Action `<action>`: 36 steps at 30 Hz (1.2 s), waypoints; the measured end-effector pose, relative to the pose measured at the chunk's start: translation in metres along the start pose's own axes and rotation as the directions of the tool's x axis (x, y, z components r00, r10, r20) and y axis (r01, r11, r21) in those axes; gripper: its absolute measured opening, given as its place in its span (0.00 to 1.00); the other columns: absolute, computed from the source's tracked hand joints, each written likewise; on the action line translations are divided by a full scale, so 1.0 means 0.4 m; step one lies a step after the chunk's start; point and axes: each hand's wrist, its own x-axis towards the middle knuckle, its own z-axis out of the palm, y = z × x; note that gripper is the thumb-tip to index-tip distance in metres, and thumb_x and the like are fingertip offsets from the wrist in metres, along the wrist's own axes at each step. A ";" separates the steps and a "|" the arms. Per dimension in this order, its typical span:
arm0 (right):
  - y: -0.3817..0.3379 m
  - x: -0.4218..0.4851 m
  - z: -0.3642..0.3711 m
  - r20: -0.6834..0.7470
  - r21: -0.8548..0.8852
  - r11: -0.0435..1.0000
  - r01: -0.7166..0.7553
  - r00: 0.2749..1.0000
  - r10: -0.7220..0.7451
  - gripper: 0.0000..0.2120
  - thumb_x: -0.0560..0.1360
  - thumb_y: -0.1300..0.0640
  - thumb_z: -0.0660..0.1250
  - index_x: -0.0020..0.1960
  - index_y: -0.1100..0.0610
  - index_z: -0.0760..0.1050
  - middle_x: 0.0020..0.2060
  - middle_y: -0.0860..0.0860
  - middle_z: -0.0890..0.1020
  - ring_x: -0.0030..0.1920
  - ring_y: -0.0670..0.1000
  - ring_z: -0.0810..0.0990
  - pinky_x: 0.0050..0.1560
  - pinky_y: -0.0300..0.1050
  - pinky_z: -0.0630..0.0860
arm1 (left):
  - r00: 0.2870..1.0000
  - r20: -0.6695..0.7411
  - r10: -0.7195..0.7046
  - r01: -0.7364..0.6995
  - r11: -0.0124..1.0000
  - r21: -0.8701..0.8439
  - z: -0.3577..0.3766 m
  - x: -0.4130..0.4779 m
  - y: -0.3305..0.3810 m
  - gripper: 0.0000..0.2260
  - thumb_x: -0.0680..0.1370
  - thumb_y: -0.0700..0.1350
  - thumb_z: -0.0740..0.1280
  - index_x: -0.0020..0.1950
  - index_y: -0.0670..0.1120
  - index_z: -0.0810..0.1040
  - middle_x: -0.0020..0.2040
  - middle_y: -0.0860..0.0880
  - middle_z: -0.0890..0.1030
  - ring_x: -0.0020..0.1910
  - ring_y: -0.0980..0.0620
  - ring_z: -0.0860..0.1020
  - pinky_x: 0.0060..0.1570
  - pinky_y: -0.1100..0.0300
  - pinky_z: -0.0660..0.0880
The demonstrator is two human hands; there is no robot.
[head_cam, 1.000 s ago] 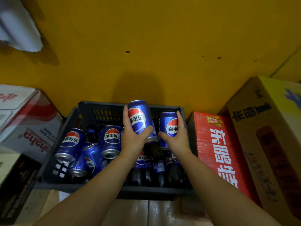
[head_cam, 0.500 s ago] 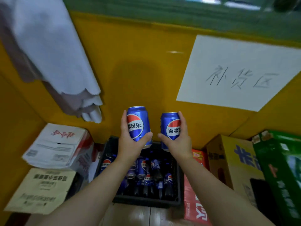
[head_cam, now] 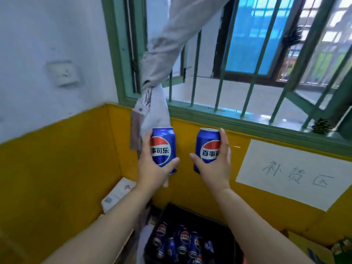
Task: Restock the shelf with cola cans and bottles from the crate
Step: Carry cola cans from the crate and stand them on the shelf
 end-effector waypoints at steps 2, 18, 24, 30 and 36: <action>-0.059 -0.015 0.006 0.044 0.062 0.998 0.026 0.999 -0.029 0.46 0.66 0.56 0.77 0.74 0.44 0.52 0.65 0.53 0.66 0.55 0.44 0.67 0.47 0.34 0.68 | 0.994 -0.103 0.022 -0.018 0.999 0.033 -0.057 -0.043 0.061 0.44 0.64 0.41 0.78 0.69 0.65 0.56 0.64 0.53 0.70 0.58 0.55 0.75 0.51 0.59 0.78; -0.555 -0.471 0.161 0.469 0.521 0.842 0.142 0.777 -0.421 0.45 0.67 0.56 0.76 0.74 0.46 0.52 0.68 0.50 0.64 0.57 0.40 0.63 0.42 0.23 0.62 | 0.663 -0.726 0.182 0.115 0.934 0.339 -0.620 -0.577 0.389 0.46 0.65 0.43 0.77 0.73 0.64 0.52 0.65 0.54 0.69 0.60 0.53 0.73 0.53 0.50 0.79; -0.808 -0.816 0.212 0.521 0.722 0.690 0.056 0.612 -0.595 0.46 0.65 0.57 0.77 0.73 0.43 0.53 0.64 0.46 0.67 0.57 0.43 0.69 0.46 0.27 0.66 | 0.469 -0.832 0.296 0.174 0.893 0.416 -0.881 -0.886 0.536 0.46 0.67 0.43 0.76 0.73 0.65 0.51 0.66 0.55 0.67 0.59 0.56 0.73 0.51 0.53 0.79; -1.072 -1.242 0.210 0.559 0.810 0.568 -0.145 0.483 -0.674 0.47 0.65 0.59 0.77 0.72 0.39 0.51 0.62 0.39 0.63 0.61 0.45 0.68 0.54 0.39 0.72 | 0.307 -0.877 0.369 0.320 0.828 0.460 -1.132 -1.252 0.697 0.45 0.69 0.42 0.75 0.73 0.64 0.49 0.68 0.53 0.67 0.61 0.54 0.72 0.54 0.58 0.76; -1.287 -1.631 0.178 0.563 0.826 0.510 -0.240 0.397 -0.725 0.46 0.66 0.59 0.76 0.73 0.41 0.52 0.67 0.46 0.65 0.61 0.46 0.69 0.55 0.41 0.74 | 0.191 -0.876 0.444 0.428 0.765 0.481 -1.346 -1.598 0.829 0.46 0.68 0.42 0.76 0.73 0.63 0.49 0.68 0.52 0.66 0.62 0.53 0.72 0.56 0.59 0.75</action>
